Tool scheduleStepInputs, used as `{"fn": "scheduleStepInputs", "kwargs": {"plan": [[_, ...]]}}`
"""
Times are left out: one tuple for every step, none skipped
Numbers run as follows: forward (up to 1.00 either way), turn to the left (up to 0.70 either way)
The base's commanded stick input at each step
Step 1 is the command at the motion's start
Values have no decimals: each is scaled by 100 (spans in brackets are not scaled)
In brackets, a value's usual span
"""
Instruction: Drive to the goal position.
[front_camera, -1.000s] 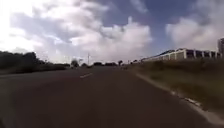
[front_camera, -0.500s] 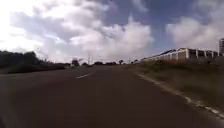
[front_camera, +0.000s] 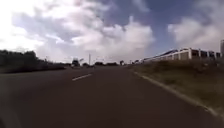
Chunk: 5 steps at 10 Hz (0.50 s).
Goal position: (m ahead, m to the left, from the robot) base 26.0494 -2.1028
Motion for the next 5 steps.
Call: {"fn": "scheduleStepInputs", "kwargs": {"plan": [[100, 0], [100, 0], [100, 0], [100, 0], [100, 0]]}}
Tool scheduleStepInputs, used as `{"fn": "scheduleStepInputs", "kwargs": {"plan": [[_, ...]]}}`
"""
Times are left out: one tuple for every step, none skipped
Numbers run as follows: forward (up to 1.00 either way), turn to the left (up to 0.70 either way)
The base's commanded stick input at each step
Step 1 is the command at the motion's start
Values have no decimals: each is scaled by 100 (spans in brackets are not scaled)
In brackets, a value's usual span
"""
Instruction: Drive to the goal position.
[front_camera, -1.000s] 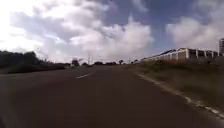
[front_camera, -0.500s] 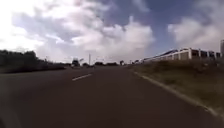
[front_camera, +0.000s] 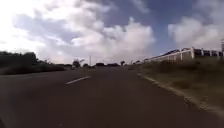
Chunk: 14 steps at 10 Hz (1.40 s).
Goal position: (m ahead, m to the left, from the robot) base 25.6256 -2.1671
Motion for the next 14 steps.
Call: {"fn": "scheduleStepInputs", "kwargs": {"plan": [[100, 0], [100, -2], [100, -22], [100, -40], [100, -40], [100, 0], [100, 0], [100, 0], [100, 0], [100, 0], [100, 0], [100, 0], [100, 0], [100, 0]]}}
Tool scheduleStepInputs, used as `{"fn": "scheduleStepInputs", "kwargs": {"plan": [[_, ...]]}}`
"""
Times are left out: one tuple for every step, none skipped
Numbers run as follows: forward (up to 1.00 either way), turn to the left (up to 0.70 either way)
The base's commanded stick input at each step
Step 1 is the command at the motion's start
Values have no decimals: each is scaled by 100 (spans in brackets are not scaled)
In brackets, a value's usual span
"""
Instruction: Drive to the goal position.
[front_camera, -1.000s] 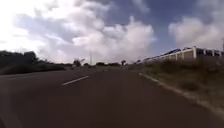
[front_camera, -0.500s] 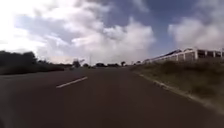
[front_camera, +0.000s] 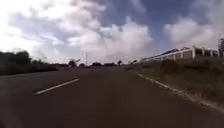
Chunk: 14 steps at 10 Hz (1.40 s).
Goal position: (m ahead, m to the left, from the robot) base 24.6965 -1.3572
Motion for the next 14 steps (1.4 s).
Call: {"fn": "scheduleStepInputs", "kwargs": {"plan": [[100, 0], [100, 0], [100, 0], [100, 0], [100, 0], [100, 0], [100, 0], [100, 0], [100, 0], [100, 0], [100, 0], [100, 0], [100, 0], [100, -40]]}}
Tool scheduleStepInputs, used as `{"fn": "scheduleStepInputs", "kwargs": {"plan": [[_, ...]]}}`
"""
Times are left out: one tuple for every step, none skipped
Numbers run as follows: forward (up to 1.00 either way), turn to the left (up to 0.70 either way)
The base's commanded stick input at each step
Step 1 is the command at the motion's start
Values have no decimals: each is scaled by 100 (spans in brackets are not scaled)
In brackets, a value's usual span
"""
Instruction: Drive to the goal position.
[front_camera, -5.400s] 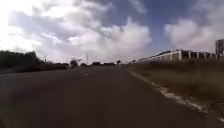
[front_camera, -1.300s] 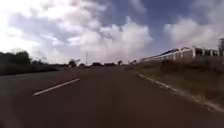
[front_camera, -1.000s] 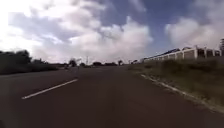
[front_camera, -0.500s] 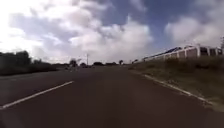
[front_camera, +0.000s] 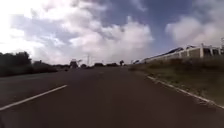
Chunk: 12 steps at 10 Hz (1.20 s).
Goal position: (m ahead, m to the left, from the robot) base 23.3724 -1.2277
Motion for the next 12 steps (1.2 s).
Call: {"fn": "scheduleStepInputs", "kwargs": {"plan": [[100, -40], [100, -40], [100, -40], [100, 0], [100, 0], [100, 0], [100, 0], [100, 0], [100, 0], [100, 0], [100, 0], [100, 0]]}}
